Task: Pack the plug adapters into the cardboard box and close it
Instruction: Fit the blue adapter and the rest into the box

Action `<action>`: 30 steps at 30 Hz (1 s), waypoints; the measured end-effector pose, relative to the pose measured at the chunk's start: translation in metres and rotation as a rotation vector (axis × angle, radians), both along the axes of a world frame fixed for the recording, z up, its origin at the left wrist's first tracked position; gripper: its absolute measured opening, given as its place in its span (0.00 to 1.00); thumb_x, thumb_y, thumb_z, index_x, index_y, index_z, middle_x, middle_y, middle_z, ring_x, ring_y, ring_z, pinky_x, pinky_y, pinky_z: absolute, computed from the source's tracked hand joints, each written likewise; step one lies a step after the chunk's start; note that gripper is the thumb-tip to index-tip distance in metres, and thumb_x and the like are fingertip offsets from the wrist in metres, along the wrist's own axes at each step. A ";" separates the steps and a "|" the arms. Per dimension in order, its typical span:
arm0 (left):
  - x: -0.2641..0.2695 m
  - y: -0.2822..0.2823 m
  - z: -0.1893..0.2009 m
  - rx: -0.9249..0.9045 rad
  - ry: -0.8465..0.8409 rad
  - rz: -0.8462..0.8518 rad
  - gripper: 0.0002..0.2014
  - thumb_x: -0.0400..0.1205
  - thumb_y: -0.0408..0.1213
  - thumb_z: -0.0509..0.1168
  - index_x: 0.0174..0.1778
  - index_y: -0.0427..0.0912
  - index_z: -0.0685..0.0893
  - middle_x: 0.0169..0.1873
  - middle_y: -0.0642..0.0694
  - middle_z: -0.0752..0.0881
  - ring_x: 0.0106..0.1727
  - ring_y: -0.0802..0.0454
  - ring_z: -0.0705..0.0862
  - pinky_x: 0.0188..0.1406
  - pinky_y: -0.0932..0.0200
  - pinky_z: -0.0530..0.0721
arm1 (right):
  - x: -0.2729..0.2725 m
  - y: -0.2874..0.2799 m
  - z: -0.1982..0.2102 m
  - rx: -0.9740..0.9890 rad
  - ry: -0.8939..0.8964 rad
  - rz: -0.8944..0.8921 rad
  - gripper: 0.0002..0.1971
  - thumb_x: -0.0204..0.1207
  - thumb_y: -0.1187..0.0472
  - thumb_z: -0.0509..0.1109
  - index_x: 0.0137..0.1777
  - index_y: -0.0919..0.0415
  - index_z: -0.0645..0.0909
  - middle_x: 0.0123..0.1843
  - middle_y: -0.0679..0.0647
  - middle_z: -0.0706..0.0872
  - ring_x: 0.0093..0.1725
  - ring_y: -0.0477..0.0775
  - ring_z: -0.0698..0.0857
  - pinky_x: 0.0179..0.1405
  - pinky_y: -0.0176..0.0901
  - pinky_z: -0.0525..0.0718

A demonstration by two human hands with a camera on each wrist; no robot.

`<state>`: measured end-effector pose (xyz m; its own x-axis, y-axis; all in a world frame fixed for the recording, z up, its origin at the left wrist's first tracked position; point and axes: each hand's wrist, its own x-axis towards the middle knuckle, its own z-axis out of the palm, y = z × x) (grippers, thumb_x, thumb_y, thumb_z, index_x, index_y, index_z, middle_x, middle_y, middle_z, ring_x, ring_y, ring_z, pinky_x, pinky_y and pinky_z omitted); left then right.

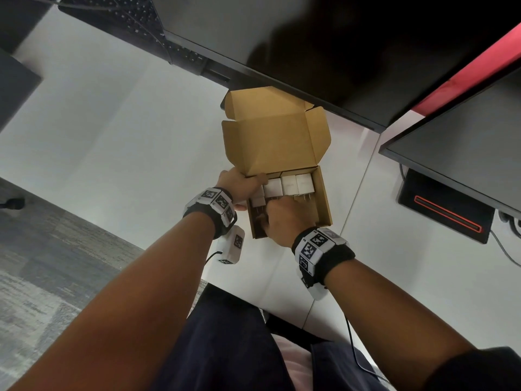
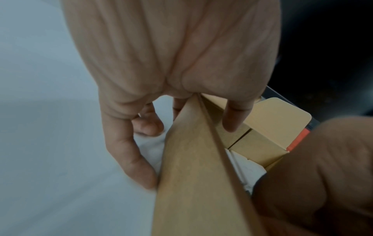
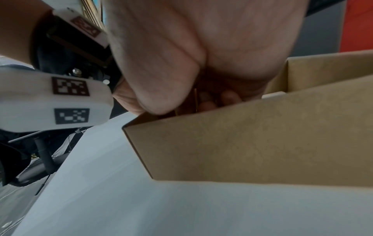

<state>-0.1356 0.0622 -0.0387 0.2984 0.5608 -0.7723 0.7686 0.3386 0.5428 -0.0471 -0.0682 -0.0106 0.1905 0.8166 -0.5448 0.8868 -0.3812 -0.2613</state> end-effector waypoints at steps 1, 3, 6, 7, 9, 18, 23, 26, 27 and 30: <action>0.000 0.000 0.000 -0.002 -0.004 0.003 0.24 0.74 0.53 0.73 0.65 0.48 0.84 0.68 0.40 0.83 0.61 0.40 0.89 0.34 0.53 0.95 | 0.000 0.000 0.000 -0.004 -0.002 0.005 0.11 0.82 0.54 0.72 0.58 0.61 0.86 0.54 0.59 0.88 0.51 0.60 0.89 0.50 0.52 0.90; 0.001 0.000 0.000 -0.004 -0.008 0.015 0.23 0.75 0.52 0.73 0.65 0.48 0.83 0.68 0.40 0.84 0.62 0.39 0.89 0.38 0.50 0.96 | 0.001 -0.002 -0.002 -0.012 0.011 0.003 0.11 0.83 0.55 0.71 0.58 0.61 0.85 0.55 0.60 0.88 0.52 0.59 0.89 0.49 0.50 0.89; 0.000 0.000 -0.001 0.000 -0.002 0.012 0.24 0.74 0.53 0.73 0.65 0.48 0.84 0.68 0.40 0.84 0.62 0.39 0.89 0.39 0.50 0.97 | 0.002 -0.003 -0.007 0.004 0.073 -0.065 0.09 0.82 0.57 0.72 0.56 0.61 0.86 0.54 0.60 0.88 0.50 0.60 0.89 0.49 0.49 0.89; 0.000 0.000 -0.001 0.002 0.000 0.007 0.25 0.74 0.53 0.73 0.66 0.48 0.84 0.68 0.40 0.84 0.62 0.40 0.89 0.39 0.49 0.97 | 0.003 -0.003 -0.007 0.020 0.085 -0.101 0.08 0.82 0.57 0.71 0.54 0.61 0.87 0.51 0.60 0.89 0.49 0.59 0.89 0.49 0.49 0.89; 0.001 0.000 -0.001 0.005 0.006 0.008 0.27 0.72 0.55 0.72 0.66 0.48 0.84 0.68 0.40 0.84 0.61 0.40 0.89 0.42 0.46 0.98 | 0.008 -0.004 -0.009 0.079 0.103 -0.177 0.11 0.83 0.55 0.69 0.47 0.60 0.88 0.43 0.59 0.90 0.43 0.59 0.89 0.46 0.53 0.91; 0.002 -0.001 0.001 0.015 0.015 -0.005 0.28 0.72 0.57 0.71 0.66 0.49 0.83 0.69 0.40 0.83 0.62 0.40 0.89 0.41 0.48 0.97 | 0.028 -0.012 -0.010 0.124 0.147 -0.187 0.02 0.76 0.63 0.74 0.44 0.60 0.87 0.40 0.56 0.89 0.40 0.58 0.88 0.43 0.53 0.92; 0.001 -0.001 0.003 0.025 0.027 -0.017 0.24 0.75 0.55 0.72 0.65 0.50 0.83 0.69 0.41 0.83 0.62 0.42 0.88 0.42 0.48 0.97 | 0.026 -0.016 -0.015 0.112 0.135 -0.193 0.03 0.75 0.68 0.75 0.42 0.61 0.88 0.39 0.56 0.88 0.40 0.58 0.88 0.42 0.50 0.91; 0.002 -0.001 0.004 0.021 0.031 -0.025 0.26 0.72 0.57 0.71 0.65 0.51 0.84 0.69 0.41 0.83 0.61 0.42 0.88 0.38 0.51 0.97 | 0.027 -0.016 -0.015 0.133 0.173 -0.186 0.03 0.76 0.66 0.76 0.45 0.60 0.91 0.41 0.56 0.90 0.41 0.55 0.88 0.42 0.48 0.91; 0.002 0.000 0.005 0.021 0.030 -0.027 0.27 0.71 0.57 0.71 0.65 0.51 0.84 0.69 0.41 0.83 0.61 0.42 0.88 0.37 0.52 0.96 | 0.029 -0.016 -0.014 0.158 0.169 -0.206 0.02 0.75 0.65 0.77 0.45 0.60 0.91 0.41 0.55 0.91 0.40 0.54 0.88 0.41 0.49 0.92; 0.001 0.000 0.005 0.030 0.030 -0.038 0.25 0.74 0.56 0.72 0.66 0.51 0.83 0.69 0.40 0.82 0.60 0.42 0.88 0.36 0.52 0.95 | 0.037 -0.019 -0.012 0.229 0.091 -0.306 0.04 0.74 0.63 0.77 0.47 0.61 0.88 0.44 0.56 0.87 0.42 0.56 0.86 0.40 0.53 0.91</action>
<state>-0.1346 0.0620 -0.0338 0.2968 0.5728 -0.7641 0.7966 0.2927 0.5289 -0.0099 -0.0875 -0.0224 0.4035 0.8321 -0.3805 0.7104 -0.5470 -0.4428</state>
